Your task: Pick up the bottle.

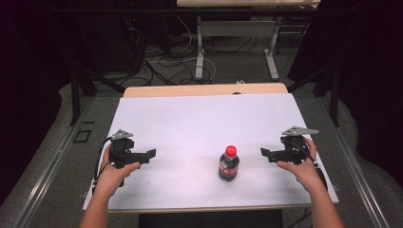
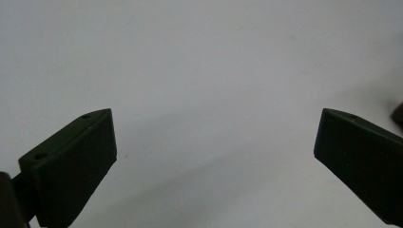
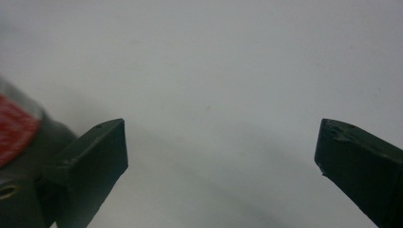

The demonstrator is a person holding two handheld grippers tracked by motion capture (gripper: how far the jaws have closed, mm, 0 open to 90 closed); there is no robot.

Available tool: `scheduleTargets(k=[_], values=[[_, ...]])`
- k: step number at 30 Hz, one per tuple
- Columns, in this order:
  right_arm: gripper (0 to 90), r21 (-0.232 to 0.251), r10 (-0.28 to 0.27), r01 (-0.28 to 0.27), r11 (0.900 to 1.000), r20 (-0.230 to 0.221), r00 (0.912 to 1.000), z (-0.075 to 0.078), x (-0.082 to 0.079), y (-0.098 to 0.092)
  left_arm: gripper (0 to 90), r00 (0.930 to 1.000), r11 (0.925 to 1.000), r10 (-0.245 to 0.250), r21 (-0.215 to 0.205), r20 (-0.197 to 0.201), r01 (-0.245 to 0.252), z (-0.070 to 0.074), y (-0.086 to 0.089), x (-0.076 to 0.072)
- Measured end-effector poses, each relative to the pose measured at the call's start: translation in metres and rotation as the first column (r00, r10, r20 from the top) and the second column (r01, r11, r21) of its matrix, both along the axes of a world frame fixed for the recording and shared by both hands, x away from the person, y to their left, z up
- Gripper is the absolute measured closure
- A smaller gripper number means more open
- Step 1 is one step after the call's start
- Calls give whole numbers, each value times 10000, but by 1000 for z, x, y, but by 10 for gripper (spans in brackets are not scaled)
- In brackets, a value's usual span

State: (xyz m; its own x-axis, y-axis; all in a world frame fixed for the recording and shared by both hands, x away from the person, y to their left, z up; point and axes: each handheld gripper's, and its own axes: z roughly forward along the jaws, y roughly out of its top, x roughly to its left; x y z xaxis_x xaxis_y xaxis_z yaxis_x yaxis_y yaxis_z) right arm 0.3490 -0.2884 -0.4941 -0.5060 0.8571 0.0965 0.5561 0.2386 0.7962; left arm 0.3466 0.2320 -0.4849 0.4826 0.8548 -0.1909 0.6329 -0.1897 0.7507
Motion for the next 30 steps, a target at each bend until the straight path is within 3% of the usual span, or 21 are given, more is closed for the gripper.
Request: scheduleTargets(k=[1,3,6,9,14,18,22,24,30], values=[[53,81,342,-343,9994,147,9993,12,-6,7,5,9999,9999,-100,-11,118,101,4,-2,-2],[60,88,395,-396,9992,148,9991,16,-9,11,5,9997,9998,-125,-171,209,129,13,-8,-7],[68,-220,857,-848,9962,442,9953,28,-16,23,5,9976,9985,-550,32,410,549,25,-14,-13],[69,-531,1253,-1221,9911,627,9901,35,-23,33,5,9959,9981,-606,98,669,600,34,-23,-19],[83,-526,1957,-1919,9800,810,9773,39,-35,49,5,9916,9964,-848,116,975,840,45,-38,-29],[100,-387,2413,-2392,9702,663,9682,36,-41,60,5,9866,9935,-1136,247,1171,1114,45,-51,-33],[130,-327,2742,-2729,9615,472,9605,25,-43,70,5,9851,9906,-1365,253,1043,1346,42,-58,-34],[143,-286,2888,-2882,9571,172,9572,18,-44,75,5,9837,9888,-1484,335,1012,1457,39,-60,-33],[152,-232,2978,-2972,9545,278,9542,2,-45,88,5,9827,9862,-1650,296,846,1630,34,-64,-32]])
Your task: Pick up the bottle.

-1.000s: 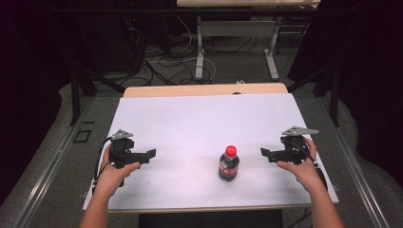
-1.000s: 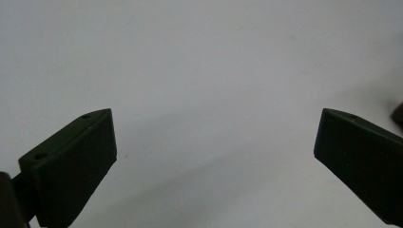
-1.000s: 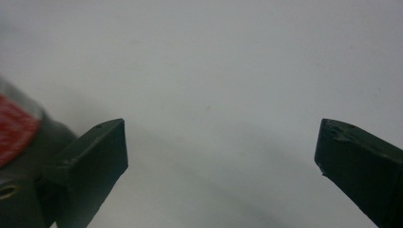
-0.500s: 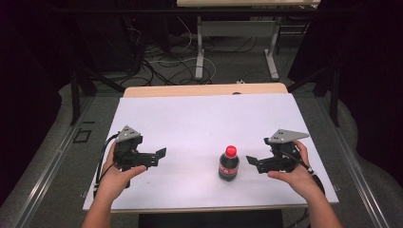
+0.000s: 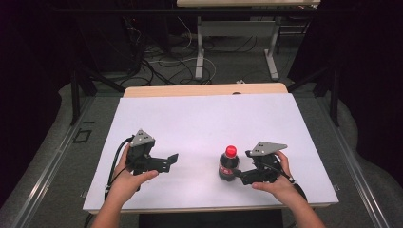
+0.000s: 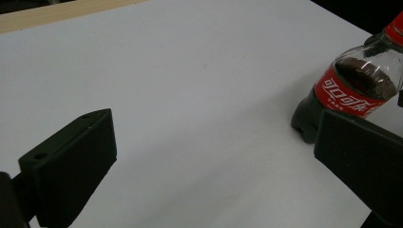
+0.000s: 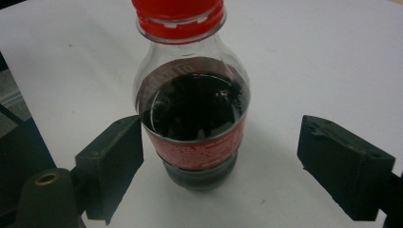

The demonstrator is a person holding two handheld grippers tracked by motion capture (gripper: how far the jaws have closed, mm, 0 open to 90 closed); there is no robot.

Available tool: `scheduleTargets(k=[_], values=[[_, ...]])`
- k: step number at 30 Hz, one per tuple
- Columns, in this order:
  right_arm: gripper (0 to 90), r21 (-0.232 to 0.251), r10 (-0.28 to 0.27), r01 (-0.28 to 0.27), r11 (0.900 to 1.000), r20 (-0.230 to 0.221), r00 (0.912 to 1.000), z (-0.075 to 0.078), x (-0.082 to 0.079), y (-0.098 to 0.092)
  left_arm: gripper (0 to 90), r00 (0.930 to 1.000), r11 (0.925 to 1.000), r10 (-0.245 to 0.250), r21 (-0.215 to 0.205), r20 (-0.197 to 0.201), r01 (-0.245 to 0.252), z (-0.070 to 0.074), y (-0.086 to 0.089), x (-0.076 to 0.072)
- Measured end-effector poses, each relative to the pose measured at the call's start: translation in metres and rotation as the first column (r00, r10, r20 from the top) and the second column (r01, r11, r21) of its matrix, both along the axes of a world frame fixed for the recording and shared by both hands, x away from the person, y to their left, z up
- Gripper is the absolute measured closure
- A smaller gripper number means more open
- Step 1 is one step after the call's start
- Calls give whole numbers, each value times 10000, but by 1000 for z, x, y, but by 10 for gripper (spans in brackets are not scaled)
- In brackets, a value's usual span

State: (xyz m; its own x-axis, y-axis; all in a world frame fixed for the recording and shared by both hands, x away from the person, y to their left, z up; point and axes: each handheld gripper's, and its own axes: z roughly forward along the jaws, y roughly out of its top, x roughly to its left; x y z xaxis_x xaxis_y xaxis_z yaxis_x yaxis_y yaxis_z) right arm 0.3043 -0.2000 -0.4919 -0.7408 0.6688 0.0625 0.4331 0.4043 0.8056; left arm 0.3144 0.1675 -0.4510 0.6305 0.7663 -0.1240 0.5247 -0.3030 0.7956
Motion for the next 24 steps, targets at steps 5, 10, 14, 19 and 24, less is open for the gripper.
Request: scheduleTargets(k=[5,10,14,19,24], values=[[155,65,74,-74,10000,-58,10000,-8,0,5,5,10000,10000,-18,42,-74,19,-3,0,1],[174,200,132,-129,9997,-167,9998,-16,1,9,5,9999,9999,-57,120,-144,59,-5,-1,2],[204,174,165,-161,9997,-205,9997,-22,1,14,5,9997,9996,-136,249,-203,141,-7,-2,2],[246,441,79,-84,9990,123,9999,-25,1,18,5,9997,9997,-93,208,-245,98,-9,-3,2],[260,444,72,-71,9990,-6,10000,-28,3,20,5,9997,9997,-102,201,-204,106,-9,-4,2]])
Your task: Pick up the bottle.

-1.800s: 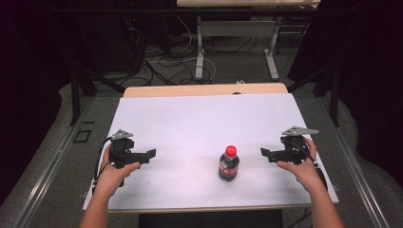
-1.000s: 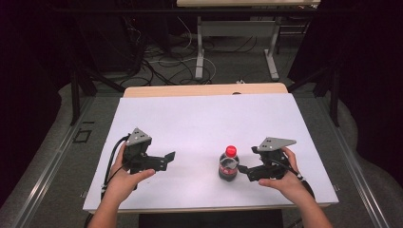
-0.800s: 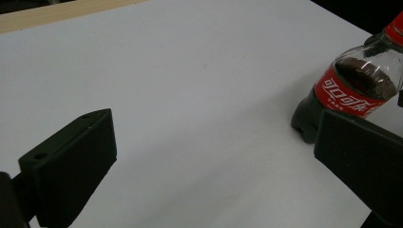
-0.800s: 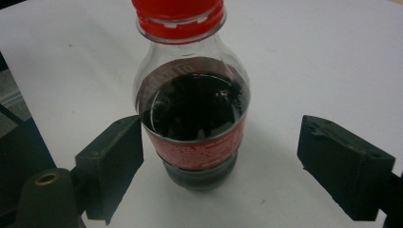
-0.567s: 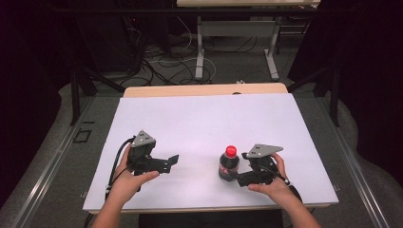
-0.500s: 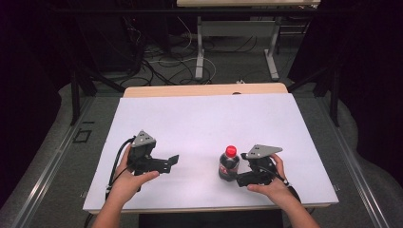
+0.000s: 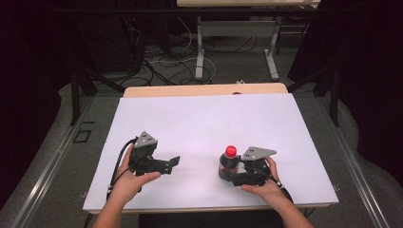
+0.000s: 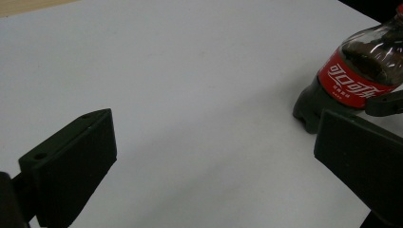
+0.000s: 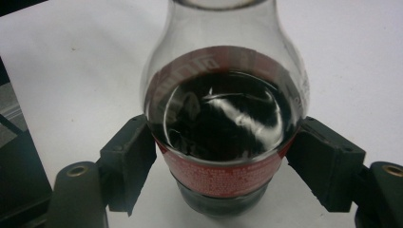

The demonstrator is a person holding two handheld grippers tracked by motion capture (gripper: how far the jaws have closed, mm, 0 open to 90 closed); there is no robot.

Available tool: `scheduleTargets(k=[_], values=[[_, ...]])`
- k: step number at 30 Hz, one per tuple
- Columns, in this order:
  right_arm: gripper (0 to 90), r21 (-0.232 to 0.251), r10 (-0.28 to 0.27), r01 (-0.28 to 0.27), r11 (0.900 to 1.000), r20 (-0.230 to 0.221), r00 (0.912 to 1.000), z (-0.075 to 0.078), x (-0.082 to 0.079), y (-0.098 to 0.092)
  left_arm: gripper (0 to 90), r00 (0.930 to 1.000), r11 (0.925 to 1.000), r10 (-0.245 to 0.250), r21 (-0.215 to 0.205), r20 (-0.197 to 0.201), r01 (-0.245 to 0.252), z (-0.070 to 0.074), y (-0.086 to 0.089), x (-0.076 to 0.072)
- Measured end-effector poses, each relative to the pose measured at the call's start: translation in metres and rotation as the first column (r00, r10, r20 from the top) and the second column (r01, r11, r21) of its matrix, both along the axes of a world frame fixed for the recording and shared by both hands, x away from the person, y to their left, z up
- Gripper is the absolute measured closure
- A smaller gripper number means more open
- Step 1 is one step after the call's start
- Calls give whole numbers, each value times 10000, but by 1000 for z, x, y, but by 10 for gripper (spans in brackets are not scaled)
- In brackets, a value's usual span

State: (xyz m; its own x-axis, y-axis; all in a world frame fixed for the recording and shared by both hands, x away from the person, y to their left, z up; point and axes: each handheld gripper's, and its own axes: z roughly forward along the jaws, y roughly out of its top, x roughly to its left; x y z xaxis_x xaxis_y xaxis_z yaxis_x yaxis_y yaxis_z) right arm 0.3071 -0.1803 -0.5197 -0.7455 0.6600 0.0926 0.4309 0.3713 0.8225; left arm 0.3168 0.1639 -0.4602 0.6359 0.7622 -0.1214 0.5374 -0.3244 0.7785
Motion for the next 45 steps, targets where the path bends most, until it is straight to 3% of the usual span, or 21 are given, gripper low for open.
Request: scheduleTargets(k=[1,5,11,14,16,17,23,24,30,35,36,39,40,42,45], values=[[260,-95,67,-68,9999,-140,9999,0,0,0,5,10000,10000,2,10,5,-2,0,0,0],[262,121,13,-13,9999,44,10000,-5,3,2,5,9999,9998,-104,181,-45,104,-1,0,0],[266,-83,94,-94,9999,-25,10000,-4,3,2,5,10000,10000,-54,70,-43,54,-1,0,0],[265,202,65,-68,9998,119,9999,-7,4,3,5,10000,10000,41,74,60,-42,-2,-2,0],[266,212,53,-56,9998,106,9999,-7,4,3,5,9999,9998,-141,111,-84,142,-1,-1,0],[266,200,60,-62,9998,114,9999,-7,4,3,5,10000,10000,-23,27,77,23,-3,-2,0],[271,14,103,-103,9999,64,9999,-6,4,3,5,10000,9999,-54,88,77,53,-3,-2,1],[272,202,58,-62,9998,202,9998,-7,4,4,5,10000,9999,-50,105,69,49,-3,-2,1],[281,-229,79,-69,9997,427,9991,-4,1,5,6,10000,9998,-78,177,21,77,-5,-4,1],[284,-324,26,-11,9995,443,9990,-1,0,6,7,9999,9999,-110,-6,6,110,-6,-6,1],[290,-272,-31,48,9996,626,9980,0,0,7,8,9998,9998,-164,101,-64,165,-5,-6,0],[298,-85,-18,22,10000,500,9987,4,2,8,8,9999,9999,-161,-52,-22,161,-4,-8,0],[299,-159,64,-58,9999,395,9992,6,4,9,8,9999,9999,-167,-28,7,167,-4,-8,0],[300,-275,138,-120,9996,662,9977,7,4,12,8,9999,9998,-168,-81,24,168,-3,-8,0],[301,-484,239,-213,9986,547,9982,10,6,17,8,9998,9998,-194,8,-12,194,-3,-7,0]])
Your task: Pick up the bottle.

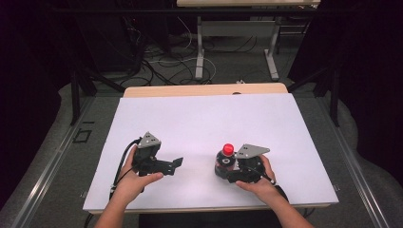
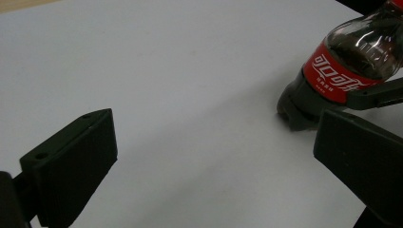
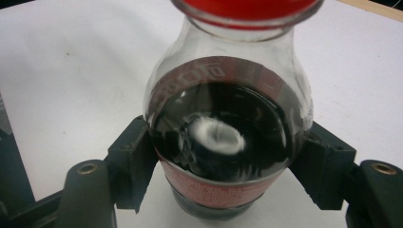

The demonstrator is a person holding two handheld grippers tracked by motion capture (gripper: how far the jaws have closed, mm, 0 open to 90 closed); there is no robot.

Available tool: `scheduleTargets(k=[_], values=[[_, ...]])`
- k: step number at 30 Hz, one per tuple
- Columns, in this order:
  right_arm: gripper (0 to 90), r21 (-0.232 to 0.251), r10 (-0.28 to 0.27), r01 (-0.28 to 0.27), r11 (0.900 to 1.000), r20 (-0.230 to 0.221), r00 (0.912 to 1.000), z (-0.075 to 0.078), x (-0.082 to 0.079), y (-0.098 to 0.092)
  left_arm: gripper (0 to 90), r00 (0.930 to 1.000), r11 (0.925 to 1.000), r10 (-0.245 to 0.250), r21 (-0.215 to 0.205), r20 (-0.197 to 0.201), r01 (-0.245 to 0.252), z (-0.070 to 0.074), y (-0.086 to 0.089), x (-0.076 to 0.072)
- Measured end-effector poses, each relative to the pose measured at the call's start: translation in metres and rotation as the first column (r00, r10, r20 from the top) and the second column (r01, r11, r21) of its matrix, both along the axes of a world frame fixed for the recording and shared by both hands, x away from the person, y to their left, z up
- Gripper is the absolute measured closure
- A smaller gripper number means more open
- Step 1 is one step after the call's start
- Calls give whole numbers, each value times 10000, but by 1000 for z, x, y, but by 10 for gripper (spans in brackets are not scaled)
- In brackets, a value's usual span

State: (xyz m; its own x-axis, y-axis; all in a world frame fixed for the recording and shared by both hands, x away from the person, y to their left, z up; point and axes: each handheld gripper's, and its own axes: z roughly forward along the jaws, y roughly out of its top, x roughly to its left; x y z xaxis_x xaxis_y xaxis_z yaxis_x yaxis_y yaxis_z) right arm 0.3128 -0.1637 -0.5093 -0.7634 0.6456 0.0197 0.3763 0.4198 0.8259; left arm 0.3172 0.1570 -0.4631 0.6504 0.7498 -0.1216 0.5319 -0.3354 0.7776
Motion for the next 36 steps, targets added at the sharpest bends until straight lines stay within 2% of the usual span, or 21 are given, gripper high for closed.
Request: scheduleTargets(k=[1,3,4,6,7,13,15,16,17,19,24,27,31,36], values=[[301,124,-63,61,9999,163,9998,0,2,2,8,10000,10000,25,-83,-3,-25,0,-1,0],[302,-64,-9,9,10000,43,10000,4,4,4,8,10000,10000,13,-92,39,-13,-1,-1,0],[302,15,-71,71,10000,214,9997,4,5,7,8,10000,10000,9,-93,38,-8,-1,-1,0],[302,-125,61,-60,9999,118,9999,7,7,9,8,10000,10000,-4,-91,39,5,-1,-1,0],[302,-60,67,-66,10000,248,9997,7,9,10,9,10000,10000,-2,-90,40,2,0,-1,0],[303,-280,402,-400,9988,68,9992,13,15,18,16,9998,9998,-95,-151,164,98,2,-2,-1],[304,-334,579,-577,9978,23,9983,15,17,21,18,9993,9996,-220,-168,313,225,4,-3,-1],[304,-527,741,-744,9958,-87,9972,17,17,22,21,9990,9993,-290,-216,343,298,6,-3,-2],[305,-537,902,-901,9945,-15,9959,18,19,24,28,9988,9990,-372,-223,332,379,9,-3,-2],[306,-575,1016,-1023,9931,-151,9947,21,21,27,47,9982,9987,-367,-328,469,382,14,-4,-1],[307,-640,1225,-1232,9903,-149,9924,30,26,35,111,9970,9944,-628,-820,457,664,26,-8,1],[306,-693,1549,-1559,9853,-200,9877,34,29,38,160,9946,9925,-791,-877,677,850,31,-14,2],[306,-729,1680,-1701,9827,-339,9852,35,29,42,181,9890,9887,-1177,-821,898,1251,37,-23,7],[306,-802,1869,-1899,9785,-430,9814,34,28,43,188,9834,9812,-1655,-884,745,1718,42,-33,14]])
